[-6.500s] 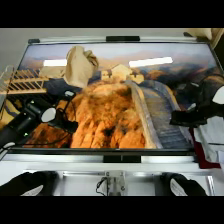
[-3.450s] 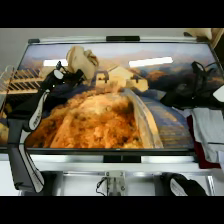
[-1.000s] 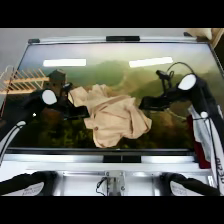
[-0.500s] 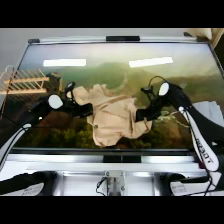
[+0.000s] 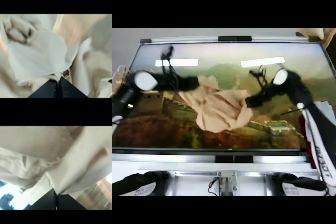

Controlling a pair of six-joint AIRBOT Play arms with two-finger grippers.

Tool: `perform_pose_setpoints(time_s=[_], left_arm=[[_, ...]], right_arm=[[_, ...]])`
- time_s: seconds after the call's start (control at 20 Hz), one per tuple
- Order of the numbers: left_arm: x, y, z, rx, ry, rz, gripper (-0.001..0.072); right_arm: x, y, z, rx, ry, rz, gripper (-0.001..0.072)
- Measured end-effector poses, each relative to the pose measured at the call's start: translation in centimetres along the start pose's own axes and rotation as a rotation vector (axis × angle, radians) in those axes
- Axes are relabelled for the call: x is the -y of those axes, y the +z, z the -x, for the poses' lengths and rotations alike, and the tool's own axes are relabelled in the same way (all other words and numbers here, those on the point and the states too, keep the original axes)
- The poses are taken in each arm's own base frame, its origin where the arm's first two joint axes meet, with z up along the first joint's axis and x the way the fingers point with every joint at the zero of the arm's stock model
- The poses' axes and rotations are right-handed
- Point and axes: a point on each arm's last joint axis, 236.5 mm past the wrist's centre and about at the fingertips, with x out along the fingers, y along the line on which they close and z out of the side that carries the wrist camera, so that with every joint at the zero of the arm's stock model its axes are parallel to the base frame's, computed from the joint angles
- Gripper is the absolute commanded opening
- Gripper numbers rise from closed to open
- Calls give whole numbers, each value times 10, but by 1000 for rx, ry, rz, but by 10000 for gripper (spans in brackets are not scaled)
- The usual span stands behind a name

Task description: Fold the shirts.

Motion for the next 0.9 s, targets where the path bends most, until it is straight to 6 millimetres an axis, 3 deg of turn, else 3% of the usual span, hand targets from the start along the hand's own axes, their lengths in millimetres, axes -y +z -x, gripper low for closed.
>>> perform_pose_setpoints(time_s=[0.1,0.15,0.25,0.35,0.45,0.55,0.65,0.8,0.9], left_arm=[[44,81,66,222,-58,-94,56],[67,113,105,328,-92,-133,56],[112,157,185,523,-160,-204,57],[142,174,250,672,-212,-248,56],[155,176,286,750,-244,-264,57],[155,173,290,763,-241,-268,57],[149,168,272,722,-227,-263,57],[132,158,218,596,-190,-248,58],[114,143,163,459,-153,-233,58]], right_arm=[[-23,62,84,284,-65,126,82],[-39,88,136,442,-100,182,82],[-76,114,237,733,-147,264,82],[-114,109,316,938,-156,312,82],[-139,87,356,1009,-142,324,82],[-151,60,362,967,-113,300,82],[-147,36,341,843,-88,229,82],[-131,0,289,609,-54,97,83],[-107,-23,237,431,-53,-14,82]])
